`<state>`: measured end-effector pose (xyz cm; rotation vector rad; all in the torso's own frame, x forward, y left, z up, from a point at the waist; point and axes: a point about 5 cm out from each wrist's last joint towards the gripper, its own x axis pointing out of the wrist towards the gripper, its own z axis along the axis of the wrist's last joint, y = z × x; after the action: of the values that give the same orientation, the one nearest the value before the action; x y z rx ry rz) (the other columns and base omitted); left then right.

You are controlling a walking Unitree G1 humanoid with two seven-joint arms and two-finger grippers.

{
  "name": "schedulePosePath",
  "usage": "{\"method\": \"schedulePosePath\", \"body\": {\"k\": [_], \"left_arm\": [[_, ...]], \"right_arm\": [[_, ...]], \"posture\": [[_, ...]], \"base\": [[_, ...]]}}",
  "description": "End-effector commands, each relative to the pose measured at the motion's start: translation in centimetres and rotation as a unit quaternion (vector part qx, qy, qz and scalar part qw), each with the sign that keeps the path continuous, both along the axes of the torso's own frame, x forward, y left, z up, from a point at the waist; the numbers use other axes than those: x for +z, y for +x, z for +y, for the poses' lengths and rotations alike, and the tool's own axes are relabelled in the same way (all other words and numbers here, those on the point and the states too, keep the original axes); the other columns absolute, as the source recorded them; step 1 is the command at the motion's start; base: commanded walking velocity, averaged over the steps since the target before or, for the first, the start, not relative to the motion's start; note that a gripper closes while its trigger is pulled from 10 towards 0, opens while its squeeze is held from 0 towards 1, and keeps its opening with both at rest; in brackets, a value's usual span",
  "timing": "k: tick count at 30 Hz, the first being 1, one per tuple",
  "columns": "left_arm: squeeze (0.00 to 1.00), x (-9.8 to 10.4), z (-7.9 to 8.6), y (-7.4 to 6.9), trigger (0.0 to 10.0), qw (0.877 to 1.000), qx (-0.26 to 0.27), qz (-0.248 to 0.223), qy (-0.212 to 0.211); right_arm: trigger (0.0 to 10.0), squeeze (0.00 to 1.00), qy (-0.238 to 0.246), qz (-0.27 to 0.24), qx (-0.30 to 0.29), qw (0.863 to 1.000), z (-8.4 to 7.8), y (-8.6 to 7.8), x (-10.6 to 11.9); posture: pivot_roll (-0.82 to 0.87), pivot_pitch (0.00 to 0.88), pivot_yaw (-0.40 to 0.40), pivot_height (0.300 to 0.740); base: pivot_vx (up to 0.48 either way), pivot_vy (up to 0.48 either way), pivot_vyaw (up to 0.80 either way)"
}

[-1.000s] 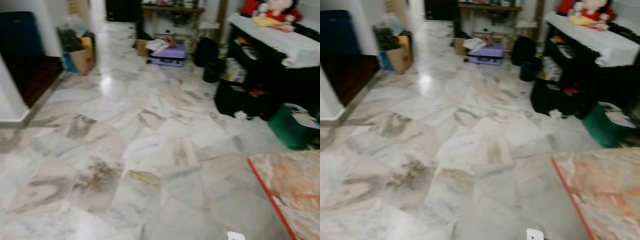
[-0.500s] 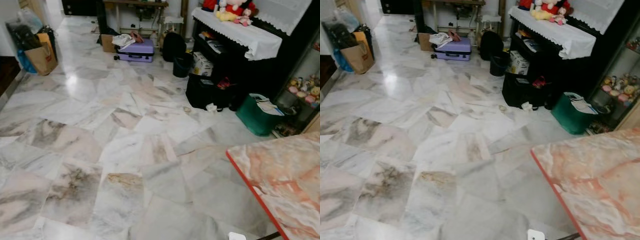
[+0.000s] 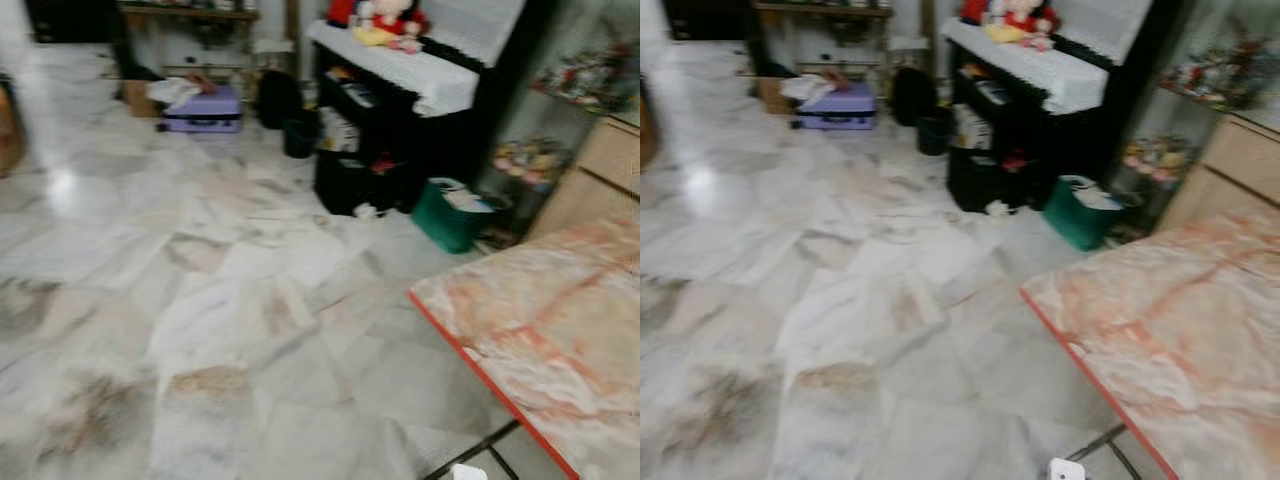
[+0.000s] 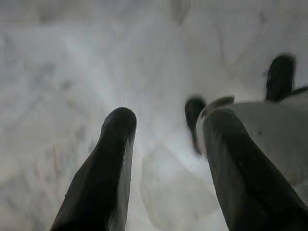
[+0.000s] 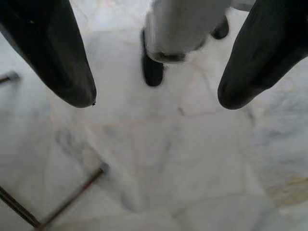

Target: Hang hanger

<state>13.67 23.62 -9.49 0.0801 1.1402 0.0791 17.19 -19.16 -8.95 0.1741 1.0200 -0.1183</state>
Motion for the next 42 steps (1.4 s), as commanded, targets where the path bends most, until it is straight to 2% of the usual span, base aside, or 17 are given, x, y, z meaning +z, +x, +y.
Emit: {"method": "schedulePosePath", "body": {"k": [1, 14, 33, 42], "left_arm": [[0.0, 2.8, -1.4, 7.1, 10.0, 0.991, 0.064, -0.111, -0.032], [0.0, 2.6, -1.9, 6.8, 10.0, 0.993, 0.042, -0.107, -0.032], [0.0, 2.0, -1.8, 5.4, 10.0, 0.994, 0.034, -0.102, -0.033], [0.0, 2.1, -2.3, 5.8, 10.0, 0.993, 0.025, -0.107, -0.035]], "right_arm": [[10.0, 0.0, 0.048, -0.035, -0.019, 0.998, -2.2, -0.3, 0.5], [10.0, 0.0, 0.049, -0.036, -0.032, 0.998, -2.2, -0.3, 0.4], [10.0, 0.0, 0.053, -0.037, -0.037, 0.997, -1.9, -0.1, 0.4], [10.0, 0.0, 0.054, -0.039, -0.037, 0.997, -1.9, 0.1, 0.5]], "posture": [[0.18, 0.0, -0.085, 0.74], [0.17, 0.0, -0.076, 0.74], [0.15, 0.0, -0.072, 0.74], [0.15, 0.0, -0.072, 0.74]], "base": [[0.0, 0.0, -0.8], [0.0, 0.0, -0.8], [0.0, 0.0, -0.8], [0.0, 0.0, -0.8]]}}
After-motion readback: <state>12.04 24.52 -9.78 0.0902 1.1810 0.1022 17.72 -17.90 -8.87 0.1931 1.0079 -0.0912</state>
